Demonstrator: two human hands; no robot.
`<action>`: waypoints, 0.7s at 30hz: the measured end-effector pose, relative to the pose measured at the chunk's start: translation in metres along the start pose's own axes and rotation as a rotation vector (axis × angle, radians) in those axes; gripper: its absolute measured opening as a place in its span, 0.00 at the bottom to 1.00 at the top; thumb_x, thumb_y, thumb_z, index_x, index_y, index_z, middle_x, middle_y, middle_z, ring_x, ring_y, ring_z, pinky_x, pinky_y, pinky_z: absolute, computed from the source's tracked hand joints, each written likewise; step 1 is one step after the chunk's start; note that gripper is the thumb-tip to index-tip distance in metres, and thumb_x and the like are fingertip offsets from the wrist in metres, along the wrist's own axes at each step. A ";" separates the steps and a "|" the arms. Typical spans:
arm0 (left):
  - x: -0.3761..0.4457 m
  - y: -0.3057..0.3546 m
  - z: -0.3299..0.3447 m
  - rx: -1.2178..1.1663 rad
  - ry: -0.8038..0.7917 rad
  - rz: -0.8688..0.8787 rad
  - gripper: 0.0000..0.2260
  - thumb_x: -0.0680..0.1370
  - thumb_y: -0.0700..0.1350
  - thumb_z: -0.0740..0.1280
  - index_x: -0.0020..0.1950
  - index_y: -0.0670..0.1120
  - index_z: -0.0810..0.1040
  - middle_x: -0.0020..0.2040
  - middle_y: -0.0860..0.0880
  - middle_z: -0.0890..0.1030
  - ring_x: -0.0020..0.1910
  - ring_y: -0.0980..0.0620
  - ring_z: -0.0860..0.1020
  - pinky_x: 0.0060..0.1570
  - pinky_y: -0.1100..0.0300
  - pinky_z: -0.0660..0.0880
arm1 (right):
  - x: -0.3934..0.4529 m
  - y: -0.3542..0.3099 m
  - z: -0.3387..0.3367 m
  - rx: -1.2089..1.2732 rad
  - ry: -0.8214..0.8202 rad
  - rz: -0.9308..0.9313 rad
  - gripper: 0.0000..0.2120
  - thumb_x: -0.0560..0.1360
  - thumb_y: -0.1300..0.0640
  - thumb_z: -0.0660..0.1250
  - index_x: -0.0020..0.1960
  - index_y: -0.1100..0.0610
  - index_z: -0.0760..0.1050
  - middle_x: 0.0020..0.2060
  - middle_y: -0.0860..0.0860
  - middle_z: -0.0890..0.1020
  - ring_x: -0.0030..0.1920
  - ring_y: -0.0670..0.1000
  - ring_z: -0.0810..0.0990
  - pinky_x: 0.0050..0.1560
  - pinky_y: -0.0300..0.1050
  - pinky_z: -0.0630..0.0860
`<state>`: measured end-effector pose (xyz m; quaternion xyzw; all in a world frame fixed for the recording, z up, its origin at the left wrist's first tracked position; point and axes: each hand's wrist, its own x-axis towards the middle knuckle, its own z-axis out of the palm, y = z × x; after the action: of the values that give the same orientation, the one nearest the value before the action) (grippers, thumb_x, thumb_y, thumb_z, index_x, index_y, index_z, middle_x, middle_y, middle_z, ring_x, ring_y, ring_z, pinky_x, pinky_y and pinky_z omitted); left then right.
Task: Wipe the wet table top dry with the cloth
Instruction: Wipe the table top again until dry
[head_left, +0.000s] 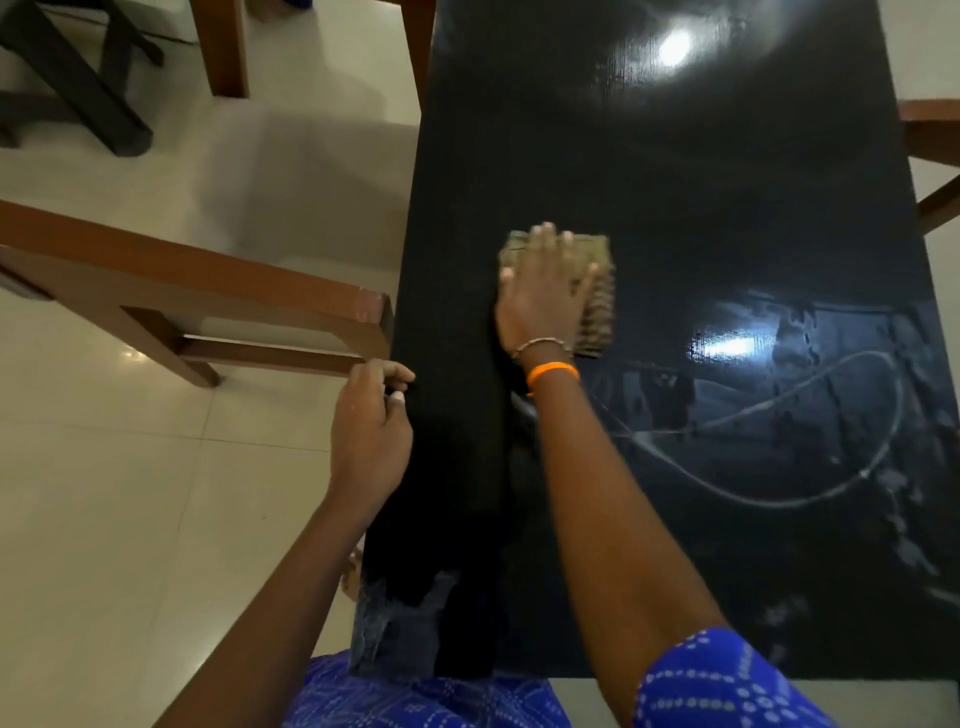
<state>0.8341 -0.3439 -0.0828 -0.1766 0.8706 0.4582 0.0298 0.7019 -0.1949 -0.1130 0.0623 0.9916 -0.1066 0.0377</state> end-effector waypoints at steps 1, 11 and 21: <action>-0.001 -0.002 -0.001 0.008 0.008 -0.010 0.11 0.75 0.32 0.59 0.47 0.49 0.71 0.49 0.51 0.72 0.48 0.53 0.71 0.46 0.62 0.65 | -0.010 -0.024 0.007 -0.008 -0.017 -0.111 0.29 0.80 0.50 0.51 0.78 0.56 0.49 0.78 0.51 0.51 0.79 0.53 0.47 0.74 0.62 0.39; -0.023 0.000 -0.001 0.087 -0.040 0.025 0.11 0.74 0.32 0.61 0.49 0.48 0.70 0.51 0.52 0.69 0.54 0.49 0.69 0.52 0.60 0.65 | -0.037 0.058 -0.010 -0.078 -0.021 -0.221 0.28 0.79 0.47 0.55 0.77 0.48 0.54 0.77 0.46 0.57 0.78 0.50 0.50 0.71 0.67 0.36; -0.044 -0.014 -0.007 0.031 -0.075 0.019 0.16 0.75 0.32 0.59 0.60 0.46 0.70 0.61 0.47 0.68 0.61 0.48 0.66 0.57 0.65 0.60 | -0.067 0.143 -0.029 -0.014 0.057 0.487 0.27 0.79 0.43 0.53 0.77 0.40 0.52 0.78 0.52 0.51 0.78 0.61 0.45 0.72 0.70 0.46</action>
<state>0.8804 -0.3448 -0.0799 -0.1506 0.8776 0.4511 0.0609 0.7852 -0.0574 -0.1089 0.3024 0.9487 -0.0858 0.0350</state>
